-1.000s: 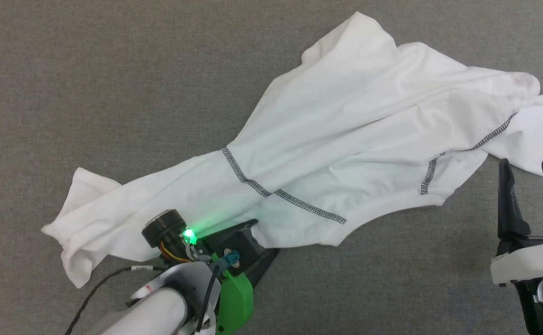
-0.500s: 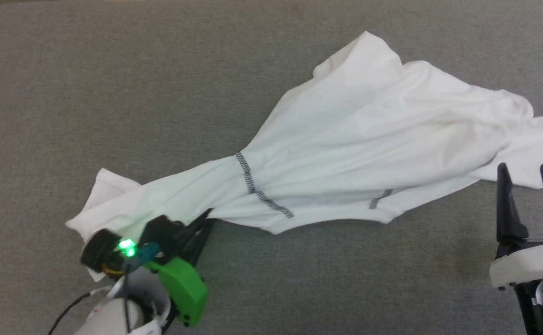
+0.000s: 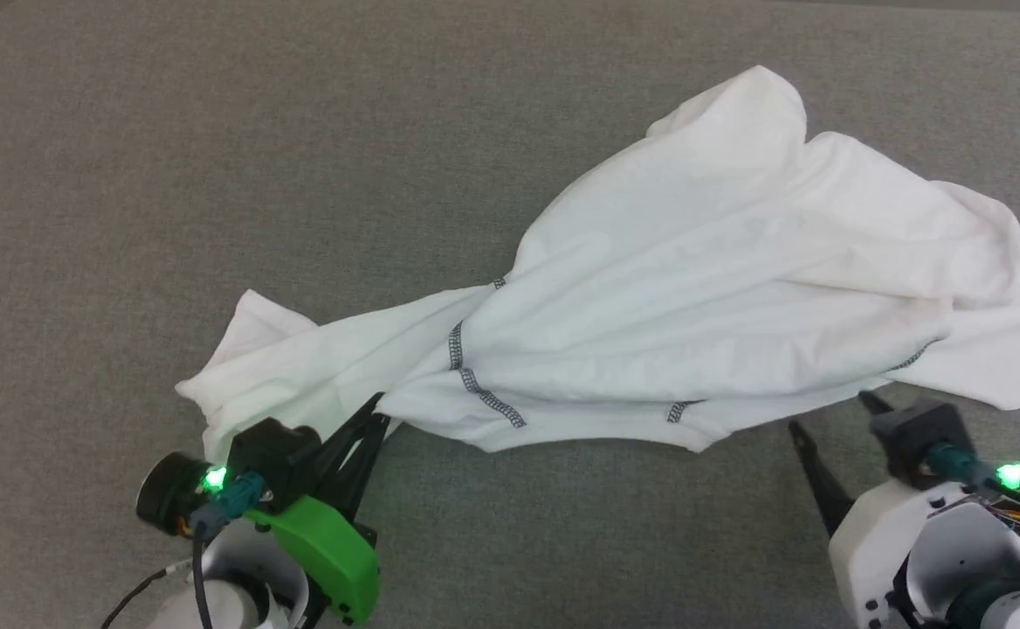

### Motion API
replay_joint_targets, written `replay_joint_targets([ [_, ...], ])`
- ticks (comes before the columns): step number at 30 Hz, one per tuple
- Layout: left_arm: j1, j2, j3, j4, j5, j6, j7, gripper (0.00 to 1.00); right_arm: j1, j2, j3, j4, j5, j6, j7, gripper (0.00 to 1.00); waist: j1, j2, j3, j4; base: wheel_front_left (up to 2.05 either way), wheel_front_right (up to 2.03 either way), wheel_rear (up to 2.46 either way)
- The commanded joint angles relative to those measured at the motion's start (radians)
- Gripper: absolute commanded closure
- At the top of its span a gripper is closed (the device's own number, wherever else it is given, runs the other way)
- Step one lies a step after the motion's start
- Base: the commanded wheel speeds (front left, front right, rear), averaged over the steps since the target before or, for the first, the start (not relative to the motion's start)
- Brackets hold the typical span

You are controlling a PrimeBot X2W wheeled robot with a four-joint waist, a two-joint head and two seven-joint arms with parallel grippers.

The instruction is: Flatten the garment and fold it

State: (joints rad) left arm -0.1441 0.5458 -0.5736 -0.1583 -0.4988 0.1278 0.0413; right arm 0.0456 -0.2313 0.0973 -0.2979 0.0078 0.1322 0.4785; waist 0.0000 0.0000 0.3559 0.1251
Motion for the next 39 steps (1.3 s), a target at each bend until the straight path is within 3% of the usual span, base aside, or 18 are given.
replay_joint_targets([
  [1,-0.027,-0.008,-0.004,0.003,-0.003,-0.009,-0.007,1.0,0.006,-0.04,0.029,-0.016,0.019,-0.002,0.05,0.0,0.0,0.0,0.012,0.013,0.0,0.0,0.0],
  [6,-0.054,-0.02,-0.015,0.015,-0.001,-0.025,-0.015,1.0,0.002,-0.158,0.091,-0.083,0.077,-0.002,0.172,0.0,0.0,0.0,0.031,0.026,0.0,0.0,0.0],
  [16,-0.075,-0.035,-0.019,0.036,-0.009,-0.035,-0.034,1.0,-0.082,-0.287,0.187,-0.068,0.082,-0.002,0.193,0.0,0.0,0.0,0.077,0.05,0.0,0.0,0.0],
  [22,-0.084,-0.045,-0.029,0.048,-0.009,-0.041,-0.042,1.0,-0.138,-0.335,0.215,-0.038,0.063,-0.002,0.192,0.0,0.0,0.0,0.092,0.068,0.0,0.0,0.0],
  [30,-0.082,-0.057,-0.031,0.065,-0.021,-0.04,-0.06,1.0,-0.129,-0.343,0.171,-0.083,0.071,-0.002,0.229,0.0,0.0,0.0,0.101,0.074,0.0,0.0,0.0],
  [31,-0.082,-0.06,-0.031,0.068,-0.023,-0.041,-0.063,1.0,-0.129,-0.343,0.165,-0.083,0.069,-0.002,0.228,0.11,0.0,0.0,0.102,0.073,0.0,0.0,0.0],
  [32,-0.085,-0.063,-0.032,0.072,-0.024,-0.042,-0.066,1.0,-0.128,-0.337,0.16,-0.078,0.067,-0.002,0.225,0.69,0.0,0.0,0.104,0.072,0.0,0.0,0.0],
  [33,-0.087,-0.066,-0.033,0.074,-0.026,-0.045,-0.068,1.0,-0.126,-0.326,0.156,-0.072,0.069,-0.002,0.222,1.0,0.0,0.0,0.106,0.07,0.0,0.0,0.0],
  [39,-0.102,-0.073,-0.033,0.087,-0.032,-0.051,-0.08,1.0,-0.129,-0.259,0.164,-0.028,0.07,-0.002,0.167,1.0,0.0,0.0,0.113,0.053,0.0,0.0,0.0],
])
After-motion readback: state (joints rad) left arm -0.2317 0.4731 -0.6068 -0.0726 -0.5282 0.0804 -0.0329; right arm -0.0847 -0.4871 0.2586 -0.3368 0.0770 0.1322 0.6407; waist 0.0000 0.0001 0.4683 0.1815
